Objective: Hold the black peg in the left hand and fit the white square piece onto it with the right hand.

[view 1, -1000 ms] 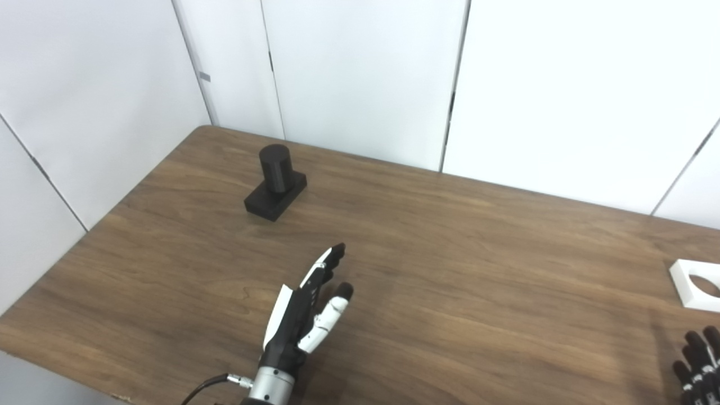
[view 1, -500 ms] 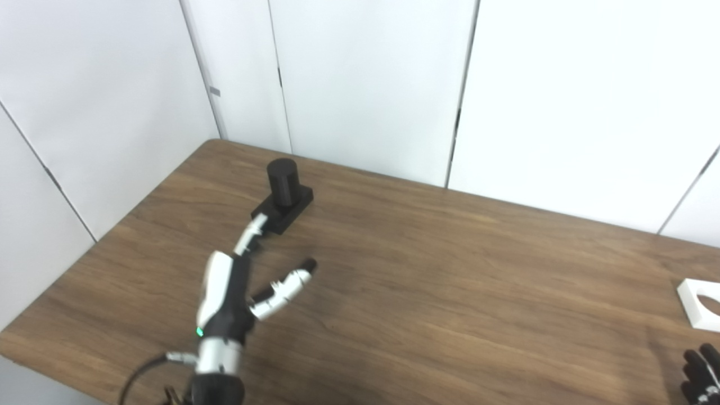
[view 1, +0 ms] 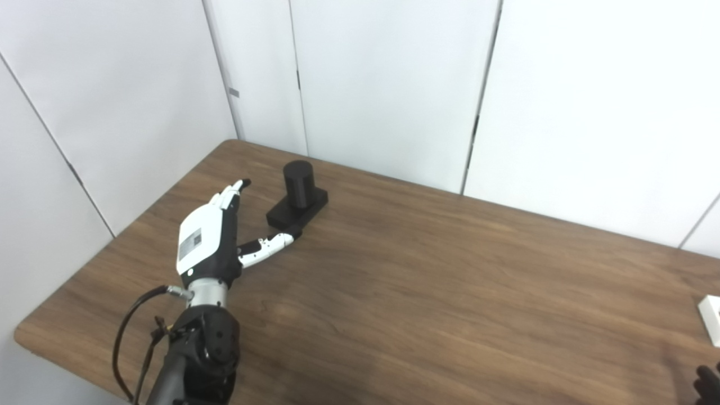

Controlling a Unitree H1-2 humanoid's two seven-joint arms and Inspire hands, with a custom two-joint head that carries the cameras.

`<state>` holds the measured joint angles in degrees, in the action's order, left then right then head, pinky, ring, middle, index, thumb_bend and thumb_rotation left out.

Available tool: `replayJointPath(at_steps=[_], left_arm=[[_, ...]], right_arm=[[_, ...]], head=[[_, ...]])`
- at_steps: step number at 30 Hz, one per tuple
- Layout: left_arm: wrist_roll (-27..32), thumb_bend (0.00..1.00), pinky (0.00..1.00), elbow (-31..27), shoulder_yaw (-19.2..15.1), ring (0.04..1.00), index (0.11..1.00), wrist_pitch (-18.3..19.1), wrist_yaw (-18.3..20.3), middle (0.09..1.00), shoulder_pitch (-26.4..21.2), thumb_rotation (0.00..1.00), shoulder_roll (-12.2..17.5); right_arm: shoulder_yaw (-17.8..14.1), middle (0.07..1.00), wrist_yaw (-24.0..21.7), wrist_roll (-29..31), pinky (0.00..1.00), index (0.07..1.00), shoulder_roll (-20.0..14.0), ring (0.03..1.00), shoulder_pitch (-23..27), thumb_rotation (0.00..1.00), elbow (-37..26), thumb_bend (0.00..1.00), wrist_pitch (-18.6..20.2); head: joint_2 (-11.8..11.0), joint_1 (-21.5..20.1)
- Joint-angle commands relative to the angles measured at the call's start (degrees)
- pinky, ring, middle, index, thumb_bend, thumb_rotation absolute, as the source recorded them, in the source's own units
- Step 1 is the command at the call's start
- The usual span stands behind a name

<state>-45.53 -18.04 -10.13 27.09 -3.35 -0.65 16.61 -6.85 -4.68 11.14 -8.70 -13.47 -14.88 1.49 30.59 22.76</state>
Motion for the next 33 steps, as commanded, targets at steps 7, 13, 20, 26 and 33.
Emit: replayJointPath(at_steps=[7,13,20,26,33], left_arm=[[-9.8,0.95,1.00,8.3,-0.7,0.992,0.887,-0.2,3.0,0.976,-6.9,0.76,2.4],[-14.2,0.95,1.00,15.8,0.2,1.000,0.894,-0.2,5.0,1.000,-11.2,0.77,3.1],[-14.3,0.97,1.00,23.8,2.6,1.000,0.883,-0.2,3.8,0.999,-15.2,0.78,4.0],[-12.5,1.00,1.00,27.7,1.5,1.000,0.858,-0.2,4.5,0.967,-18.3,0.80,2.5],[-12.8,0.98,1.00,33.8,1.4,0.976,0.837,-0.2,2.8,0.946,-21.6,0.79,2.7]], right_arm=[[0.3,0.901,0.0,-0.4,0.97,0.944,0.6,0.949,0.4,0.99,-1.3,0.74,-0.9],[0.7,0.881,0.5,-1.2,0.97,0.944,0.7,0.939,0.0,0.99,-2.2,0.75,-0.1],[0.8,0.867,1.1,-1.2,0.96,0.924,1.1,0.925,-0.2,0.97,-2.6,0.77,-0.1],[1.1,0.868,1.5,-1.8,0.94,0.937,1.1,0.918,-0.3,0.97,-2.8,0.80,0.1],[1.9,0.873,1.8,-2.6,0.96,0.955,0.9,0.928,-0.5,0.99,-3.6,0.78,0.9]], head=[[0.6,-0.3],[0.9,-0.6],[1.3,-1.0],[1.4,-1.1],[1.4,-1.7]])
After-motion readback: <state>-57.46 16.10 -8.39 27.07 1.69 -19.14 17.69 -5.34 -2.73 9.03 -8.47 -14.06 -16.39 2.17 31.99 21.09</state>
